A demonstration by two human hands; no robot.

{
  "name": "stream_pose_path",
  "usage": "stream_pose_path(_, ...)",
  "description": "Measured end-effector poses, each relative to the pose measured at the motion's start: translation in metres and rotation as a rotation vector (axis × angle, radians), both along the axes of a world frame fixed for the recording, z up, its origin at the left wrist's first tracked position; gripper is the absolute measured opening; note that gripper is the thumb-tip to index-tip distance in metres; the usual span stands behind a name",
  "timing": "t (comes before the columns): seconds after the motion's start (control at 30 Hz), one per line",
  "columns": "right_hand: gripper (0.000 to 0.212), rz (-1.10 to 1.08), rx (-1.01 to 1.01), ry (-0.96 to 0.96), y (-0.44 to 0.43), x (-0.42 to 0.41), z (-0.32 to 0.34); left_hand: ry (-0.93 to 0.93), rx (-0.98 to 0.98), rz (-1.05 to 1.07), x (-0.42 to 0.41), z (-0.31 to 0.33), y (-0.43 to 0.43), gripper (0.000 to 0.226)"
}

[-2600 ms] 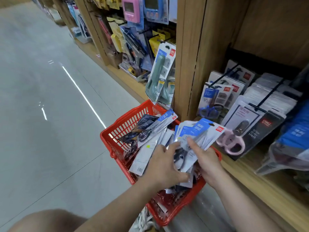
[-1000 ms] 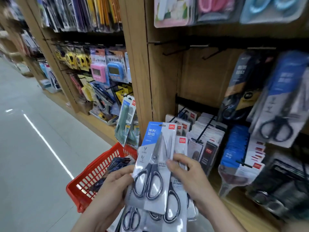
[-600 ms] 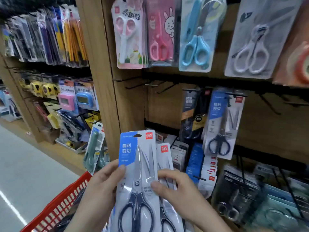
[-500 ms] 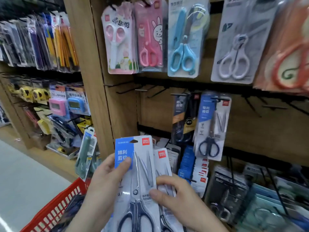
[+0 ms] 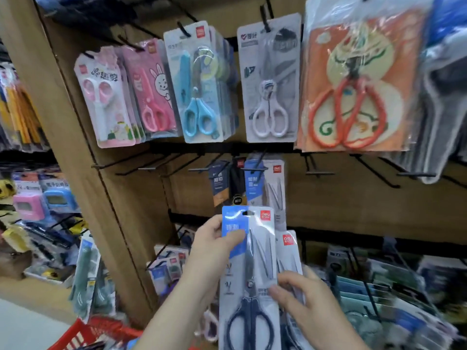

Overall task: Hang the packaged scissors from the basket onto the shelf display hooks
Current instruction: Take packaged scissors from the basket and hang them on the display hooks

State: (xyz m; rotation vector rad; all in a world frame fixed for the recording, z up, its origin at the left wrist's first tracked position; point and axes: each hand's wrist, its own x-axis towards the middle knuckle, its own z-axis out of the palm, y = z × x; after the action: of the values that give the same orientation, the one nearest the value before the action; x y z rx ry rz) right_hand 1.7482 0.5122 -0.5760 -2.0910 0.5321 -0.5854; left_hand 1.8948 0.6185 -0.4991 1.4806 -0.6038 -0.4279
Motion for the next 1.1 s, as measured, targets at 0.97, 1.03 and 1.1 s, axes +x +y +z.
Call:
stream_pose_path(0.97, 0.022, -0.157, -0.192, 0.055, -0.034, 0.02, 0.031, -0.2, 0.009, -0.079, 0.015, 0.004, -0.019, 0.069)
stream_pose_path(1.03, 0.02, -0.158, -0.173, 0.042, -0.036, 0.023, 0.03, -0.205, 0.09, -0.213, 0.012, -0.015, -0.004, 0.072)
stream_pose_path(1.1, 0.02, -0.147, -0.141, 0.034, -0.038, 0.024, 0.026, -0.154, 0.112, -0.232, 0.012, -0.027, 0.001, 0.067)
